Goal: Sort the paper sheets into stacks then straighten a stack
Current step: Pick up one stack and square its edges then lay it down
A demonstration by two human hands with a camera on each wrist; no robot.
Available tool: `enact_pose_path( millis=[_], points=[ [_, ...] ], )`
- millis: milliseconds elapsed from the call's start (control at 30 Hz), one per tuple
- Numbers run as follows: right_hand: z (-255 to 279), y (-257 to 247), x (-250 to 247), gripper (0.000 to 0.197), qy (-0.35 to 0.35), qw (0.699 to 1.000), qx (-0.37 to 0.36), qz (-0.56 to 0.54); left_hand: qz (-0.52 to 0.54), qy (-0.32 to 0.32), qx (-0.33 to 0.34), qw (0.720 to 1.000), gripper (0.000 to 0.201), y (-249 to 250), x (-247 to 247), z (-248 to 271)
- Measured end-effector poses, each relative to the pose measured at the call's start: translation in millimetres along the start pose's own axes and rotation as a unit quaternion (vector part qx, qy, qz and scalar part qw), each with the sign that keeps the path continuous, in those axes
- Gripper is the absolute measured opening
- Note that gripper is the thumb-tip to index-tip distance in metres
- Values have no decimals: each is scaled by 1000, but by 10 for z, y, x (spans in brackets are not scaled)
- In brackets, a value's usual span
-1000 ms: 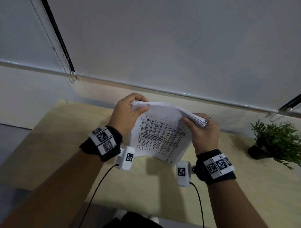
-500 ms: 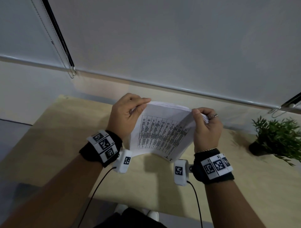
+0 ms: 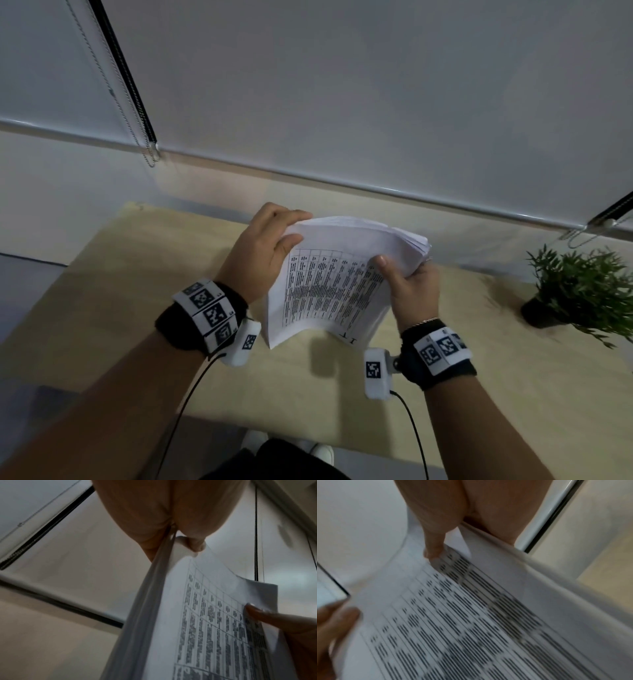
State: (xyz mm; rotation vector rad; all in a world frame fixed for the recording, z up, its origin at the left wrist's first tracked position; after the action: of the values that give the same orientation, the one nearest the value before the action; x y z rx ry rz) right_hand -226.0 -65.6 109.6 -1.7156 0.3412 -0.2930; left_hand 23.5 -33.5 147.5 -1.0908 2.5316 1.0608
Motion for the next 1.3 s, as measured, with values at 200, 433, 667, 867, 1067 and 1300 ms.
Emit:
enact_pose_path(
  millis=[200,433,667,867,1067,1300],
  points=[
    [-47,-142,92,20,-20,995,-43,86,-115,-45,35,992,21,21,-142,-172],
    [-12,-776,427,10,-102,917,-330,198,-127,-91,-8,988,23,242,-122,-481],
    [-104,-19,-59,119,167,909,-161,345,-19,-7,-230,973,29,-439,-413,-217],
    [-232,315,-221,72,-85,988,124,39,104,-40,-406,907,16,-861,-415,203],
    [-75,157,-315,27,14,997,-15,80,26,49,-329,943,13,-563,-137,494],
    [318,616,-410,29,-14,986,69,154,53,-14,-379,924,19,-674,63,1072]
  ],
)
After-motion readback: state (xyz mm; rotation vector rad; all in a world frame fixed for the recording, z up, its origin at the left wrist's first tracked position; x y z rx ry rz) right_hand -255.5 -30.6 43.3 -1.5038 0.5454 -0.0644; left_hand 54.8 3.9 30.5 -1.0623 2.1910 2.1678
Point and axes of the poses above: each hand's wrist, its own z-axis away from the middle knuckle, its own x-axis out of the palm, y = z × x, the point moved 1 cm from there along -z, towards the middle knuckle, and after that the axes turned 14 degrees about y, right-handed, at the moved point
